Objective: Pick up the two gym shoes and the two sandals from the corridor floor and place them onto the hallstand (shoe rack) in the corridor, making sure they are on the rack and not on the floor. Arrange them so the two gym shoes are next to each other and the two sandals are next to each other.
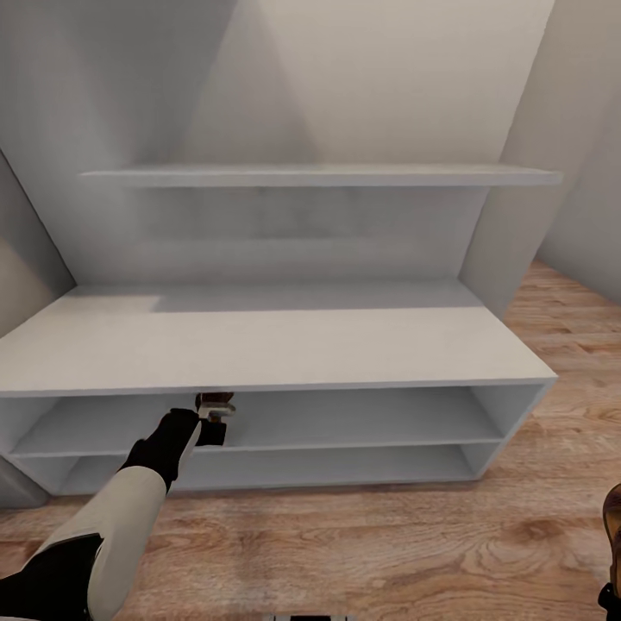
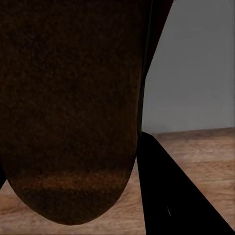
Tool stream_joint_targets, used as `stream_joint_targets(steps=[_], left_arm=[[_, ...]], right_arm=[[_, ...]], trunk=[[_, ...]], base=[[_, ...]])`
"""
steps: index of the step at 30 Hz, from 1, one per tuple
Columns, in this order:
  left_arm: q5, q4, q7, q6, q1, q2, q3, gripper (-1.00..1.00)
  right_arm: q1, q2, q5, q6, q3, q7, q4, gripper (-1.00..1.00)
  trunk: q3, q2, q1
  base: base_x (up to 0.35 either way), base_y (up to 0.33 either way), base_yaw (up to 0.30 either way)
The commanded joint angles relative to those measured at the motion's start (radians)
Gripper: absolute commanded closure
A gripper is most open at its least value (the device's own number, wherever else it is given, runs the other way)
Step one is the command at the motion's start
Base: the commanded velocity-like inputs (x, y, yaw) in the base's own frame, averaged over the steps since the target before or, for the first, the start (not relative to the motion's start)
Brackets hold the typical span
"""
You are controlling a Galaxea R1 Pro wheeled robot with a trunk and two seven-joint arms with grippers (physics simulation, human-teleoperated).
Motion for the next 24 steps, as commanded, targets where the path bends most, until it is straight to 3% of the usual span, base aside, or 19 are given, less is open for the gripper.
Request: stream_joint_targets(steps=[1,24], left_arm=[[-0.014,-0.002,-0.011,0.004,0.0,-0.001,0.008,1.0],[-0.014,-0.001,-0.009,-0.004,0.001,-0.002,0.01,1.0]], right_arm=[[-0.001,0.0,0.008,-0.002,-0.003,-0.005,0.002,1.0],[-0.001,0.0,0.008,-0.002,-0.003,-0.005,0.002,1.0]], trunk=[[-0.002,0.0,0.0],[-0.009,0.0,0.0]], base=[[0.0,0.0,0.0],[0.05,0.0,0.0]])
